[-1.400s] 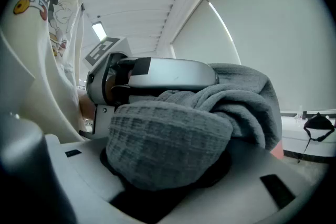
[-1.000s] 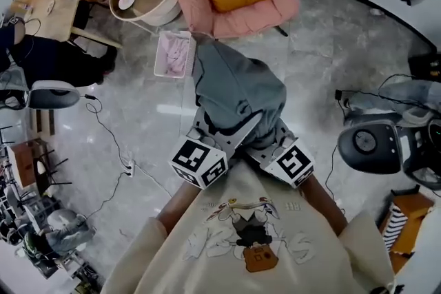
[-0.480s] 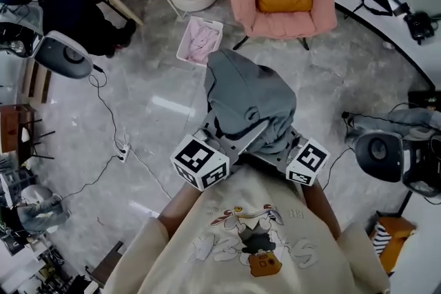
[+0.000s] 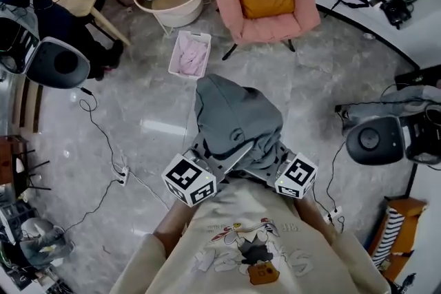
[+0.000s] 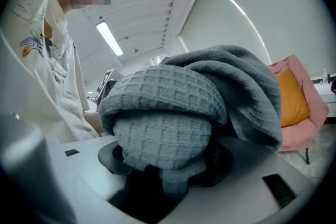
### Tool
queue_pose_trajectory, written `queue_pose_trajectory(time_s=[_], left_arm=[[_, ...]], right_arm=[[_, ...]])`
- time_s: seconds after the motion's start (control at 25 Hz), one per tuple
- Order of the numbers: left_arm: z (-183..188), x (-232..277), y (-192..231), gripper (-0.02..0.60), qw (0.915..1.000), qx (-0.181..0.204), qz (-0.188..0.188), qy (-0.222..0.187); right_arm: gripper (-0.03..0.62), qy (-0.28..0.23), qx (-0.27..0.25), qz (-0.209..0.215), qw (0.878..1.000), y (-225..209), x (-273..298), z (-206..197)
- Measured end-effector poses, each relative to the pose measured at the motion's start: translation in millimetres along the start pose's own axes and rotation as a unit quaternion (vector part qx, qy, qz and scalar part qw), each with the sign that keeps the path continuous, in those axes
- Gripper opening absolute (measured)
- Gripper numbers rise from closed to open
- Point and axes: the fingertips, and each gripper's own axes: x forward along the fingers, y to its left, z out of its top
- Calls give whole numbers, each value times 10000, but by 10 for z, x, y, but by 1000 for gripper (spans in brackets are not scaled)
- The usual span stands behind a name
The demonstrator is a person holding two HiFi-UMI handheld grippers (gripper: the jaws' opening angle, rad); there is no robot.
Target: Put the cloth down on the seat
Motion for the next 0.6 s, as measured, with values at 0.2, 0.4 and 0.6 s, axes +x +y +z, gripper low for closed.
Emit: queue_pose_trajectory(time_s=[0.2,0.4,0.6], left_arm=[[-80,-69,52,264,9982,118,587,16],[-17,-222,105,264,9966,166,794,-109],[-115,-225,138,264,9976,-6,683,62]], right_arm=[[258,95,109,-388,9991,29,2,-72],[239,75,215,-565,9981,117,115,-40],[236,85,348,-718,9968,130,138,-120]])
